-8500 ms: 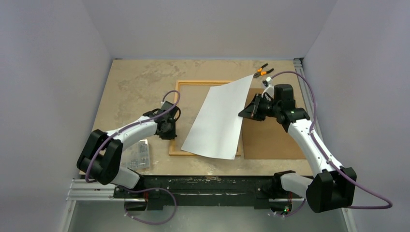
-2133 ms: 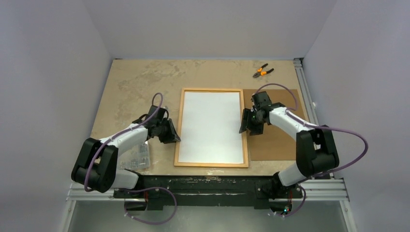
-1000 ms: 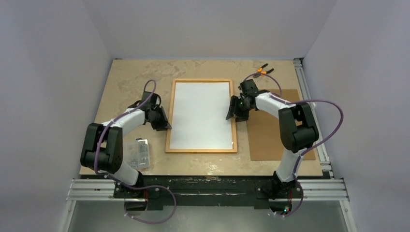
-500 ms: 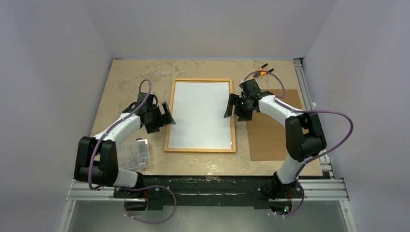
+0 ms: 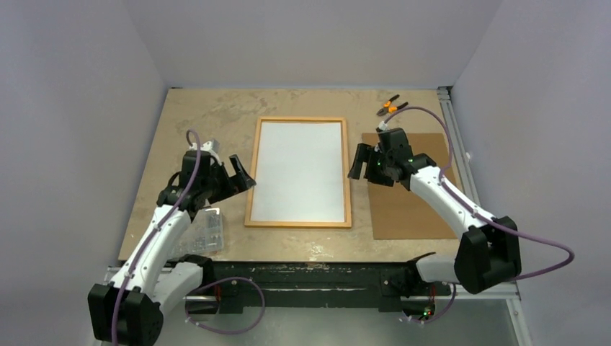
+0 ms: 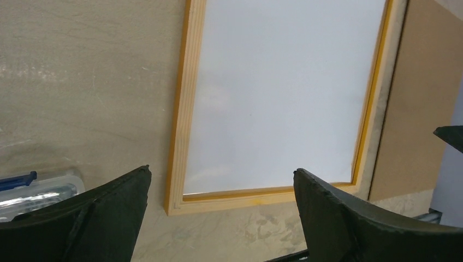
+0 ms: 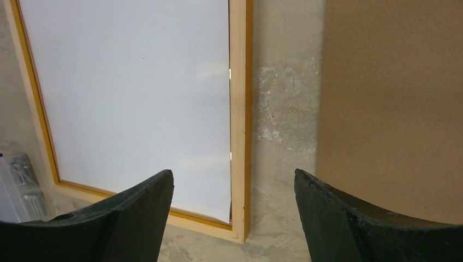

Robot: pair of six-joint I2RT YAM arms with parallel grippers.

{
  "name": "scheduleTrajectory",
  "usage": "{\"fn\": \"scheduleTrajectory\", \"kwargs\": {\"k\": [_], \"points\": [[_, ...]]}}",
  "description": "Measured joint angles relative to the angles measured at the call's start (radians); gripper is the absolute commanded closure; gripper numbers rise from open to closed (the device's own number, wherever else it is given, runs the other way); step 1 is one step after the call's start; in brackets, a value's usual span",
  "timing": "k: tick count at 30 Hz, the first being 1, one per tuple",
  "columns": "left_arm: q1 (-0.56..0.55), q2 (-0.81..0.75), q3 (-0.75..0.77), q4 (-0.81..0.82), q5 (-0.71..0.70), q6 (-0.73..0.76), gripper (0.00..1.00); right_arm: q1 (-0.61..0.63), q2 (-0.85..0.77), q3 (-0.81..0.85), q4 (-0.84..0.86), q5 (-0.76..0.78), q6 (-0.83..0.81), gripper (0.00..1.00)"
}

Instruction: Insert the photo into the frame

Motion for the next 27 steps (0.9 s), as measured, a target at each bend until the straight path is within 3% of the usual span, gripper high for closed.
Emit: {"fn": "scheduleTrajectory", "kwargs": {"k": [9, 14, 27], "points": [[-0.012, -0.143, -0.101, 0.026, 0.154, -0.032, 0.0, -0.026, -0.134, -0.084, -0.018, -0.003, 0.03, 0.16], [-0.093, -0.131, -0.14, 0.082, 0.217, -0.081, 0.0, -0.072, -0.16, -0.147, -0.014, -0.047, 0.052, 0.15], [-0.456, 0.206, -0.072, 0.244, 0.209, -0.187, 0.0, -0.259, -0.152, -0.229, -0.017, -0.13, 0.063, 0.16]]}}
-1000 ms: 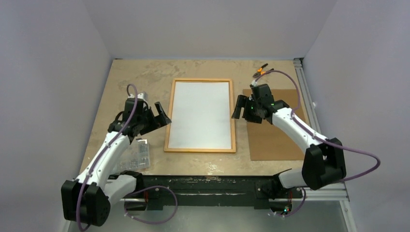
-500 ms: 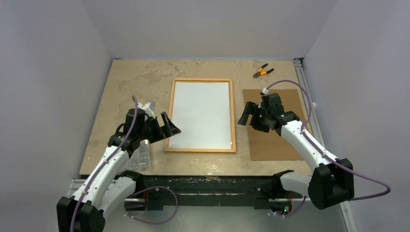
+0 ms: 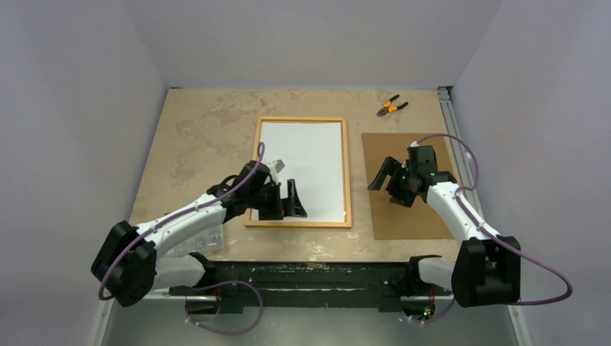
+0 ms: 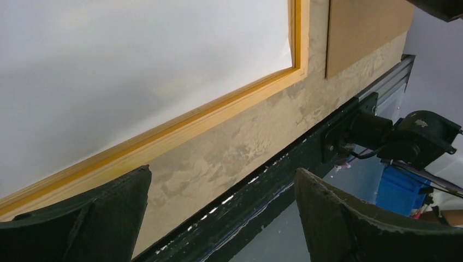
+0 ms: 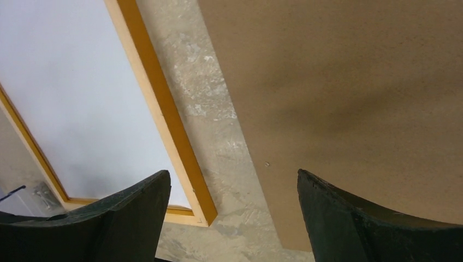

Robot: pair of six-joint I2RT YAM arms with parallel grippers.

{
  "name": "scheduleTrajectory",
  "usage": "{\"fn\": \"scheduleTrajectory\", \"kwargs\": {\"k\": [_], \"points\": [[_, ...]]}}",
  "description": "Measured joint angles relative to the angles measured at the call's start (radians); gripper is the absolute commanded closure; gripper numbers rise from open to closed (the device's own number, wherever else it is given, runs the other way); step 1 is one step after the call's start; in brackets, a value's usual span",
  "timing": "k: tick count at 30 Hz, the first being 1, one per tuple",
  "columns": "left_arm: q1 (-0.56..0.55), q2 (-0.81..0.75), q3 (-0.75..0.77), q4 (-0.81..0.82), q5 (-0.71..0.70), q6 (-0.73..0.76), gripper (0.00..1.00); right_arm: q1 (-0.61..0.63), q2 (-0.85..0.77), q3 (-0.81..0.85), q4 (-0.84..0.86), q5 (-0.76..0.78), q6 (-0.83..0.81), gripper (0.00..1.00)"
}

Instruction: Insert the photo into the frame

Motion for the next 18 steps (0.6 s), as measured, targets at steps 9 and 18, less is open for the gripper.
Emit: {"fn": "scheduleTrajectory", "kwargs": {"k": [9, 18], "points": [[-0.256, 0.196, 0.195, -0.04, -0.13, -0.028, 0.0, -0.041, 0.101, 0.071, -0.107, 0.131, -0.001, 0.15], [-0.411, 0.244, 0.423, -0.248, -0.425, -0.017, 0.0, -0.042, 0.177, 0.118, -0.155, 0.342, 0.028, 0.15]]}}
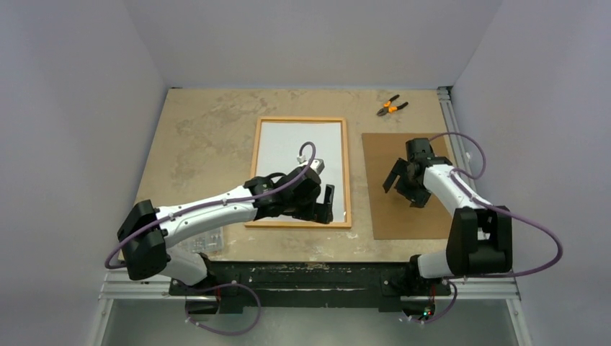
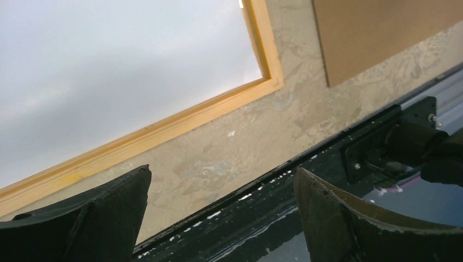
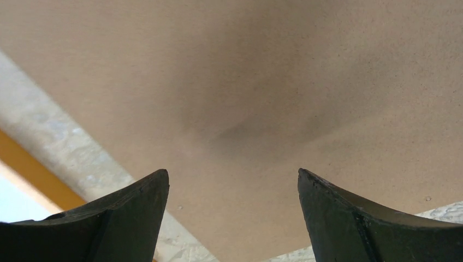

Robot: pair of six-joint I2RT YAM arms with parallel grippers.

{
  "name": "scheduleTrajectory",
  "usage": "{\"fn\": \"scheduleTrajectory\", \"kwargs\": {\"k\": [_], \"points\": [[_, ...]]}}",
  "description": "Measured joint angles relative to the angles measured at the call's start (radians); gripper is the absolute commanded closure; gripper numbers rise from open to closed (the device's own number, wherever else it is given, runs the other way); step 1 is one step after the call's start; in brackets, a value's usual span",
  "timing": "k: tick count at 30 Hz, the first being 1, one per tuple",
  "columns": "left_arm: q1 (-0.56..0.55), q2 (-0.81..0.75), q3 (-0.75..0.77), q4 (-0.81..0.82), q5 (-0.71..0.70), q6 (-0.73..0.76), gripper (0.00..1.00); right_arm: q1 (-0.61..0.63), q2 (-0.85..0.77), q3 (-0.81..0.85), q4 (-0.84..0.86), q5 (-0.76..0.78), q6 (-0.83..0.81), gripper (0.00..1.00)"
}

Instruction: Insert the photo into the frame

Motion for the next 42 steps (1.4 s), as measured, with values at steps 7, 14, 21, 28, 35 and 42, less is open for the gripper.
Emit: {"fn": "scheduleTrajectory", "kwargs": {"k": [7, 14, 21, 28, 35, 42], "points": [[-0.013, -0.091, -0.034, -0.056, -0.145, 0.0, 0.0, -0.001, 0.122, 0.0, -0.002, 0.018, 0.0, 0.15], [-0.016, -0.246, -0.117, -0.013, -0.194, -0.001, 0.0, -0.002, 0.134, -0.014, 0.02, -0.023, -0.011, 0.16], [-0.016, -0.262, -0.117, 0.02, -0.195, -0.001, 0.0, 0.009, 0.115, -0.037, 0.043, -0.036, -0.023, 0.16], [-0.016, -0.263, -0.117, 0.035, -0.195, -0.001, 0.0, 0.106, 0.115, -0.044, 0.06, -0.028, -0.007, 0.16], [-0.016, -0.268, -0.128, 0.037, -0.194, -0.001, 0.0, 0.232, 0.117, -0.047, 0.098, -0.037, 0.05, 0.16], [-0.016, -0.268, -0.132, 0.037, -0.195, -0.008, 0.0, 0.281, 0.117, -0.05, 0.121, -0.038, 0.085, 0.17]]}}
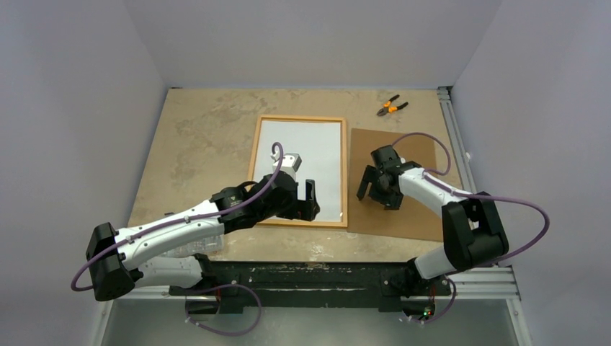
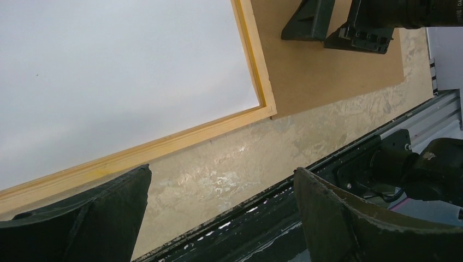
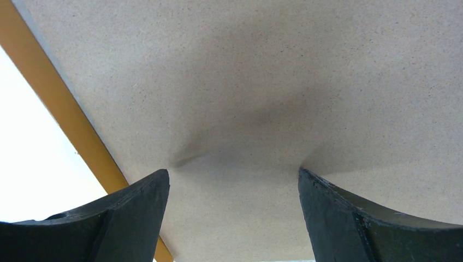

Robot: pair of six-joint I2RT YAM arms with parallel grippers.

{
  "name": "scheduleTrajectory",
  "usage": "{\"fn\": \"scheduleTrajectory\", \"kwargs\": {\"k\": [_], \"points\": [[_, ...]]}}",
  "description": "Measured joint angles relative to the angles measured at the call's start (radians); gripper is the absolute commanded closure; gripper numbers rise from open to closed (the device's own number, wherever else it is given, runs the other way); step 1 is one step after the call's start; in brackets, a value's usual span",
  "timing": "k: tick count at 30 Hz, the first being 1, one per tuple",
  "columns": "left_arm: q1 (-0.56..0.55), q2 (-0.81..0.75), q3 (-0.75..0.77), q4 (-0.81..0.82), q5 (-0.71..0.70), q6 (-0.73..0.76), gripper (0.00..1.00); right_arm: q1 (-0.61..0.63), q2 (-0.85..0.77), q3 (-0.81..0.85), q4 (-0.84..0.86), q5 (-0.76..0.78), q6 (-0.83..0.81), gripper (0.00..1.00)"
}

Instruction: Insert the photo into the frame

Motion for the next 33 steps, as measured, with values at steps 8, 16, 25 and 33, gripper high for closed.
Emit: {"fn": "scheduleTrajectory", "kwargs": {"k": [8, 16, 25, 33], "points": [[0.0, 0.0, 0.0, 0.0, 0.0, -0.001, 0.0, 0.099, 0.016, 0.005, 0.026, 0.002, 0.024, 0.17], [0.0, 0.0, 0.0, 0.0, 0.002, -0.001, 0.0, 0.142, 0.019, 0.019, 0.049, -0.023, 0.052, 0.16], [0.0, 0.026, 0.0, 0.006, 0.026, -0.001, 0.0, 0.169, -0.017, 0.025, 0.037, -0.123, 0.08, 0.13], [0.0, 0.094, 0.0, 0.047, 0.092, 0.0, 0.0, 0.154, -0.064, 0.013, 0.004, -0.13, 0.081, 0.13]]}}
